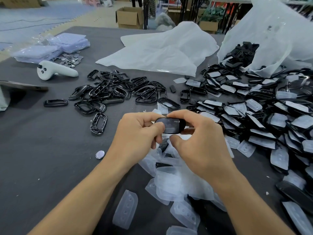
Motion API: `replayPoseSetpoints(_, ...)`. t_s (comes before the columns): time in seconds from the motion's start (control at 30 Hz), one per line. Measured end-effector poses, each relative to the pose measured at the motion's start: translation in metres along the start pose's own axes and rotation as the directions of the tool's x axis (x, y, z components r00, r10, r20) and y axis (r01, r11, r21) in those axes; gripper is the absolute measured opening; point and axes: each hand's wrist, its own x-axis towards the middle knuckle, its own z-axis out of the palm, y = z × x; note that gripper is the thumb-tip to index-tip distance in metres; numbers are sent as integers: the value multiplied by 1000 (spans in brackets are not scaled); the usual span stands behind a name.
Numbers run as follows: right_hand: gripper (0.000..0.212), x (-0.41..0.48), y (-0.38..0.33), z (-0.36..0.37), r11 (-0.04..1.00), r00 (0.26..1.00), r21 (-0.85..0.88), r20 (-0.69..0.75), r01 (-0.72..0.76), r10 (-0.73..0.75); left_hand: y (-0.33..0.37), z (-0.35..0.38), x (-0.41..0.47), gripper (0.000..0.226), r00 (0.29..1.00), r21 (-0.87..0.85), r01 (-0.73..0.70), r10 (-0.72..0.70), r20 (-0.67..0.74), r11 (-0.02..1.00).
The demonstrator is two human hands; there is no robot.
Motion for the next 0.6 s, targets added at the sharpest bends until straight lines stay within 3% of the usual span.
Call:
replayPoseSetpoints(0.1, 44, 2, 4, 0, 998, 999, -58, -34, -19, 17, 3, -2, -1, 15, 998, 42, 27, -25, -55, 999)
replayPoseSetpoints(0.2, 40, 10, 15, -9, 973, 986, -216, -164, -79, 43, 2, -20, 4, 22, 957, 380, 8, 103, -271, 925)
replayPoseSetpoints(0.3, 44, 20, 29, -24, 936, 931, -271, -343, -226, 126, 1, -47, 11, 21, 850, 755, 212, 265, -456, 620)
replayPoseSetpoints(0.4, 66, 24, 34, -29, 901, 910, -287, -354, -326, 216, -5, -72, 18, 27, 838, 826, 429, 179, -515, 365)
replayPoseSetpoints(0.5, 53, 20, 27, -18, 936, 945, -291, -310, -198, 103, -10, -80, 18, 42, 868, 857, 474, 53, -493, 202)
replayPoseSetpoints(0.6, 34, 13, 20, 1, 955, 986, -292, -168, -46, -4, -12, -79, 19, 26, 880, 866, 455, 42, -473, 206)
